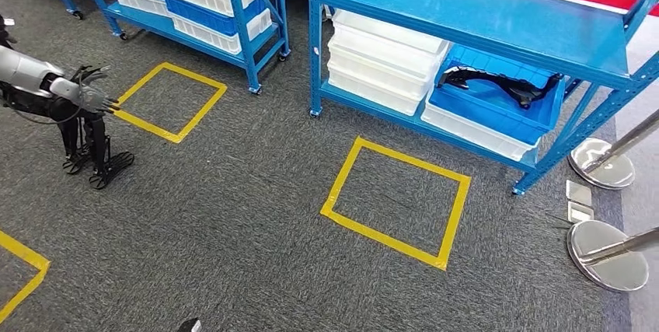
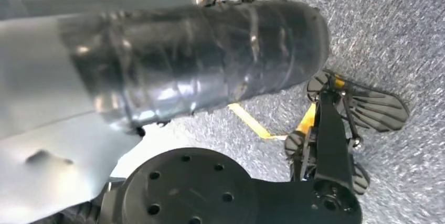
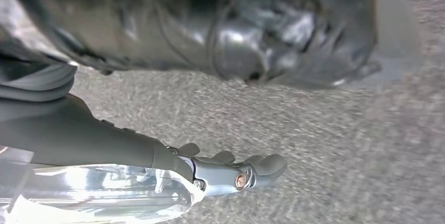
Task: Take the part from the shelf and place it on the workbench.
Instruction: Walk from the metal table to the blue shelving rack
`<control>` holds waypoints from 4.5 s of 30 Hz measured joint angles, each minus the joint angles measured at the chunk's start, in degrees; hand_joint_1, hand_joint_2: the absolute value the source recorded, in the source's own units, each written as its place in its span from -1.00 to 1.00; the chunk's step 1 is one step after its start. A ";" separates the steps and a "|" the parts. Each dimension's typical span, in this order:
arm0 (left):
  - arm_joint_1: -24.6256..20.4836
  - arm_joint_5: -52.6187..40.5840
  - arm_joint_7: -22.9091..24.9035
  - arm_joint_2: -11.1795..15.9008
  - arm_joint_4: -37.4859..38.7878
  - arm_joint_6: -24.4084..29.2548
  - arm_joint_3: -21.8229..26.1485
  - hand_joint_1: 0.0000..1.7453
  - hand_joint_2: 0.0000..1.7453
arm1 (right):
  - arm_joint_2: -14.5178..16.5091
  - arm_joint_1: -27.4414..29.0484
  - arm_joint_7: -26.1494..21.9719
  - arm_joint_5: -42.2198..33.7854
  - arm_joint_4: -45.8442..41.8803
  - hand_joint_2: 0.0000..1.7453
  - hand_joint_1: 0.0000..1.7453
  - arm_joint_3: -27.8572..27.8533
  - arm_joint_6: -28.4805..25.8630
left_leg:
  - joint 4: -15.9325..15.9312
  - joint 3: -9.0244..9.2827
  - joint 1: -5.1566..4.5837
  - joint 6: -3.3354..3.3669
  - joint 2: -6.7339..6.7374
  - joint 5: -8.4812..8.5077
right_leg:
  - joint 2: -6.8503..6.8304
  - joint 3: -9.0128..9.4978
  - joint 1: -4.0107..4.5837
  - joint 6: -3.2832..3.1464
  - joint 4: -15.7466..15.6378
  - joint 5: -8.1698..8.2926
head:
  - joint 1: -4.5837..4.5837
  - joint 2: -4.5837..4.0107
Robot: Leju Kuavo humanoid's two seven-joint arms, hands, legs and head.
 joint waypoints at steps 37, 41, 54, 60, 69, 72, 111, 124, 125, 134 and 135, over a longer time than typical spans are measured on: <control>-0.15 -0.19 0.42 -0.20 0.05 -0.31 0.04 -1.00 -1.00 | -0.25 0.30 0.40 0.54 0.01 -1.00 -1.00 0.02 -0.19 | -0.02 6.79 -1.22 -0.29 0.61 -6.20 | -0.21 2.90 2.08 -3.35 -15.77 10.36 | 0.19 0.00; -0.37 -0.20 0.34 -0.03 0.01 -0.14 0.04 -1.00 -1.00 | -0.28 0.20 0.39 0.20 0.00 -1.00 -1.00 0.00 -0.07 | 3.31 6.43 -1.20 -1.42 0.73 -7.56 | 0.62 5.29 1.58 -4.16 -17.19 10.67 | 0.11 0.00; -0.32 -0.27 0.51 0.48 0.02 -0.11 0.07 -1.00 -1.00 | 0.04 0.12 0.45 0.22 0.00 -1.00 -1.00 0.00 -0.07 | 1.64 0.38 -0.22 -0.88 -2.37 -2.37 | 6.57 6.40 1.37 -2.36 -16.53 8.92 | -0.04 0.00; -0.33 -0.45 0.50 0.09 0.00 -0.40 0.08 -1.00 -1.00 | 0.02 0.06 0.75 1.08 0.00 -1.00 -1.00 0.00 -0.53 | 1.18 0.25 -0.10 0.24 0.42 -1.52 | 0.05 -1.10 1.11 -0.76 -0.11 0.44 | 0.44 0.00; -0.40 -0.51 0.80 -0.03 -0.01 -0.65 0.09 -1.00 -1.00 | -0.03 -0.06 0.99 1.39 -0.02 -1.00 -1.00 0.01 -0.81 | 0.75 1.24 -0.65 -1.29 1.25 -2.63 | -0.65 8.46 1.60 -2.85 -17.29 7.10 | 0.38 0.00; -0.44 -0.56 1.03 0.20 -0.04 -0.68 0.09 -1.00 -1.00 | 0.02 0.03 0.98 1.48 -0.02 -1.00 -1.00 0.00 -0.81 | 4.48 0.07 -0.72 -2.19 1.34 -4.84 | -0.47 10.01 1.08 -3.52 -18.78 7.29 | 0.06 0.00; -0.07 -0.58 1.82 0.65 0.01 -0.37 0.09 -1.00 -1.00 | 0.53 0.34 1.58 1.47 0.03 -1.00 -1.00 0.02 -0.89 | 4.18 -3.24 -0.63 -2.20 0.53 -1.71 | 0.55 11.45 1.76 -4.25 -17.94 5.67 | -0.17 0.00; -0.11 -0.58 1.91 0.15 0.02 -0.48 0.13 -1.00 -1.00 | 0.51 0.27 1.70 1.47 0.00 -1.00 -1.00 0.04 -0.90 | 0.96 -0.56 -0.26 0.02 0.52 -0.53 | 0.05 0.58 1.06 -1.24 -2.12 1.83 | 0.11 0.00; -0.06 -0.58 1.89 0.14 0.02 -0.48 0.13 -1.00 -1.00 | 0.49 0.28 1.71 1.47 0.00 -1.00 -1.00 0.04 -0.90 | 0.96 -0.06 -0.26 -0.14 0.51 -0.85 | 0.01 2.19 1.08 -1.45 -6.42 4.57 | 0.11 0.00; -0.51 -0.62 1.95 0.36 0.00 -0.54 0.15 -1.00 -1.00 | 0.50 0.06 1.76 1.47 -0.01 -1.00 -1.00 0.04 -0.91 | 5.47 -0.49 -0.53 -2.69 0.67 -5.09 | -0.11 8.84 0.97 -4.12 -17.96 7.45 | -0.18 0.00; -0.51 -0.63 1.97 0.43 0.00 -0.61 0.15 -1.00 -1.00 | 0.51 0.02 1.76 1.47 -0.01 -1.00 -1.00 0.04 -0.91 | 9.55 -2.71 -0.51 -2.80 0.66 -6.76 | -0.12 9.19 1.04 -4.34 -18.08 7.27 | -0.25 0.00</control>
